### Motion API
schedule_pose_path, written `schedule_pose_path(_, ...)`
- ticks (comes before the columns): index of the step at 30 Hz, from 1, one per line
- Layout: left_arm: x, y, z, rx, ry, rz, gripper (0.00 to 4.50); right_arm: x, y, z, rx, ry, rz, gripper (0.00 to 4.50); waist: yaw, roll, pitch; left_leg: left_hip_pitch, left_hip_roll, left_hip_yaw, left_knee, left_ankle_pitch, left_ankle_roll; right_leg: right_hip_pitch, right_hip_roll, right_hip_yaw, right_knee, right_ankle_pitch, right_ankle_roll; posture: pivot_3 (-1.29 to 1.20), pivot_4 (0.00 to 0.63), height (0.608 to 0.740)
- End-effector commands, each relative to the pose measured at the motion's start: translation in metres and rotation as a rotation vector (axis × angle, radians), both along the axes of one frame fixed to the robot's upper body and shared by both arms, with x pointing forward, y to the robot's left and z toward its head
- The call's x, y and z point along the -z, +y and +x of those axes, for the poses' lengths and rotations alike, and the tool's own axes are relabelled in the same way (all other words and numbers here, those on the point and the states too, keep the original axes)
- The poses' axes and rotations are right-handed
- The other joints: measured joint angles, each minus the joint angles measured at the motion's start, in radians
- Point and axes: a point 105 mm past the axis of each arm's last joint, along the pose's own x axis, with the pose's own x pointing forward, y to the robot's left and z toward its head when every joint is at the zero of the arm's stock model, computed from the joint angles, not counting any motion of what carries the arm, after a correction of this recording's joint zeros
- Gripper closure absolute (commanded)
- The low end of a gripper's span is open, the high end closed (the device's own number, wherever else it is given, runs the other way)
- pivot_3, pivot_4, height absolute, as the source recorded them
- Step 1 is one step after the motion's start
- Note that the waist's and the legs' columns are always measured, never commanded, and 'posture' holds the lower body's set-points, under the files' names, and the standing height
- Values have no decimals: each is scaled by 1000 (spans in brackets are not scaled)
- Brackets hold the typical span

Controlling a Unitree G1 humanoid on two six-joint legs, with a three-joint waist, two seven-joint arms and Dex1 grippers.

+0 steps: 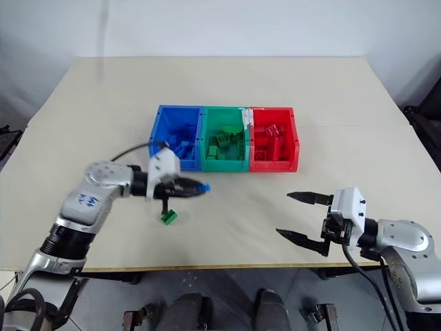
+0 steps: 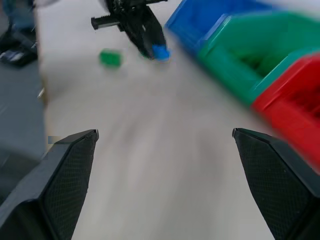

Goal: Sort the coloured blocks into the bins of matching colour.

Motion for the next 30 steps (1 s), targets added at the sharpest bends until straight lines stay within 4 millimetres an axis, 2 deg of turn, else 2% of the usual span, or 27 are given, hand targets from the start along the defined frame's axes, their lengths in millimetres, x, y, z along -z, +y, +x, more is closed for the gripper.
schedule_pose_path(1, -55, 23, 27, -226, -146, -128, 4057, -25, 5, 8, 67, -150, 101, 0, 0, -1, 0, 0, 0, 0, 0, 0, 0, 0, 0, 0, 0, 0, 0, 0, 150, 740)
schedule_pose_path(4, -68, 35, 45, -341, -185, -167, 4057, -29, 8, 17, 100, -190, 140, 0, 0, 0, 0, 0, -1, 1, 0, 0, 0, 0, 0, 0, 0, 0, 0, 0, 150, 740)
schedule_pose_path(8, -58, 37, 65, -416, -128, -178, 4057, -27, 12, 21, 98, -197, 130, 0, 2, 0, 0, 0, -2, 1, 0, 0, 0, 0, 0, 0, 0, 0, 1, 0, 150, 740)
schedule_pose_path(9, -57, 35, 69, -434, -118, -180, 3333, -27, 12, 22, 94, -198, 126, 0, 1, 0, 0, 0, -2, 1, 0, 0, 0, 0, 0, 0, 0, 0, 1, 0, 150, 740)
schedule_pose_path(11, -56, 31, 73, -448, -111, -182, 2745, -28, 13, 22, 89, -201, 121, 0, 1, -2, 1, -1, -2, 1, 0, 0, 0, 0, 0, 0, 0, 0, 1, 0, 150, 740)
schedule_pose_path(14, -57, 31, 67, -430, -119, -187, 1811, -29, 15, 22, 68, -202, 111, 0, -1, -2, 1, -1, -2, 1, 0, 0, 0, -1, 0, 0, 0, 0, 1, 0, 150, 740)
schedule_pose_path(18, -56, 51, 49, -401, -162, -191, 504, -29, 18, 23, 25, -193, 97, 0, -13, -2, 1, -1, -1, 2, -1, 0, 0, -1, 0, 0, 0, 0, 1, 0, 150, 740)
schedule_pose_path(20, -53, 67, 34, -370, -211, -210, 29, -28, 20, 24, -9, -190, 80, 0, -24, -2, 1, 0, 0, 2, -1, 0, 0, -2, 0, 1, 0, 0, 0, 0, 150, 740)
schedule_pose_path(22, -55, 83, 19, -354, -254, -273, 29, -27, 22, 26, -41, -183, 65, 0, -27, -2, 1, 1, 0, 2, -2, 0, 0, -2, 0, 1, -1, 0, 0, 0, 150, 740)
schedule_pose_path(26, -19, 145, -38, -343, -180, -198, 29, -22, 29, 31, -125, -155, 43, 0, -39, -2, 1, 1, 1, 3, -2, 0, 0, -2, 0, 1, -1, 0, 0, 0, 150, 740)
schedule_pose_path(30, -10, 185, -67, -444, -168, -163, 29, -17, 35, 34, -203, -143, 16, 0, -25, -2, 1, 1, 1, 3, -3, -1, 0, -2, -1, 0, -2, 0, 0, 0, 150, 740)
